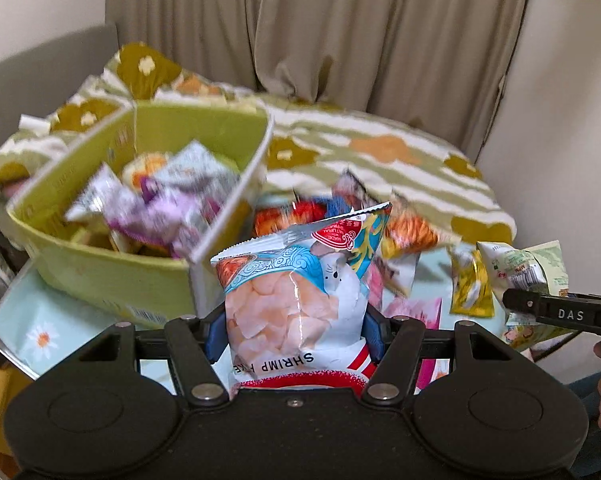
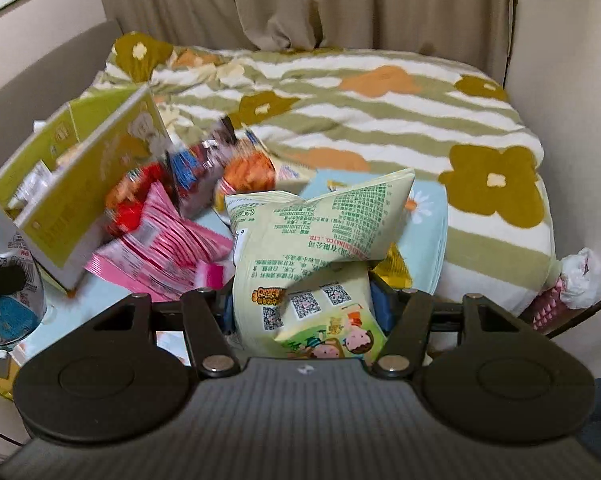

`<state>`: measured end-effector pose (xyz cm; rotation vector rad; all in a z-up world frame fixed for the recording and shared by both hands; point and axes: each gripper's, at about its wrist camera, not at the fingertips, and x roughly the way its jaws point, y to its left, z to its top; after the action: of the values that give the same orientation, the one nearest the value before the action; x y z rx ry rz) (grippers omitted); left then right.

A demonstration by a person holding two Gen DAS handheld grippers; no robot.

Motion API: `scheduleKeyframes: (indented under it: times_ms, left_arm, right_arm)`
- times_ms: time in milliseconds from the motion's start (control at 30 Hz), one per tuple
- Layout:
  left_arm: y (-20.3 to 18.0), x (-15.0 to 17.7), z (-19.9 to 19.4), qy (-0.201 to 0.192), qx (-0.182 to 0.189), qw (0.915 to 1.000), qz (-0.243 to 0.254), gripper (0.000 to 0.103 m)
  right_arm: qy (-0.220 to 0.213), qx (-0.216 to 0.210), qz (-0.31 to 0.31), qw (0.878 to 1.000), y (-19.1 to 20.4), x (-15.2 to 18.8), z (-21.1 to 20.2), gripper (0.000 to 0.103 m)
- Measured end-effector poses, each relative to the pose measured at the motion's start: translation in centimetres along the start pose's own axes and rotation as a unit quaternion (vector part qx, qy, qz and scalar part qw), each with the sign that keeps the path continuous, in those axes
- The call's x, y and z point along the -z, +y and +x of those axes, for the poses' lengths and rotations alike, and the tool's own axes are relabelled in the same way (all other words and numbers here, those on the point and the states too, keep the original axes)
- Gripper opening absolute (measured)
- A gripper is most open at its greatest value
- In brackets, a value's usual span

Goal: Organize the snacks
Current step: 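Lift both held bags and carry them over the yellow-green box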

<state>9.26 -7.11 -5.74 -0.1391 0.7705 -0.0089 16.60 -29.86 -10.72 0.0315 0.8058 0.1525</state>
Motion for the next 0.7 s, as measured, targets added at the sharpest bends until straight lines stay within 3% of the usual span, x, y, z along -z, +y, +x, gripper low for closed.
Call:
scheduleKeyframes:
  times_ms: [300,500,700]
  left_arm:
    - [4.1,-3.5,-3.1,-0.065,-0.023,0.9976,0.013,0.067]
    - [9.7,-6.2,-3.9,-0.099,-0.027,0.9946,0.017,0.067]
    - [15.5,-9.5,-2.4,-0.106,-0.030,0.9932,0.038,0.067]
  right_arm:
    - [-0.042,-0.040,-0.014,0.998,5.2,-2.8,-3.2,0.075]
    - [-0.070,-0.059,-0.018,0.996,11.8,-4.5,-3.7,0.075]
    - [-0.072,-0.066,-0.011,0.995,19.2,-6.3,-2.4,0.075]
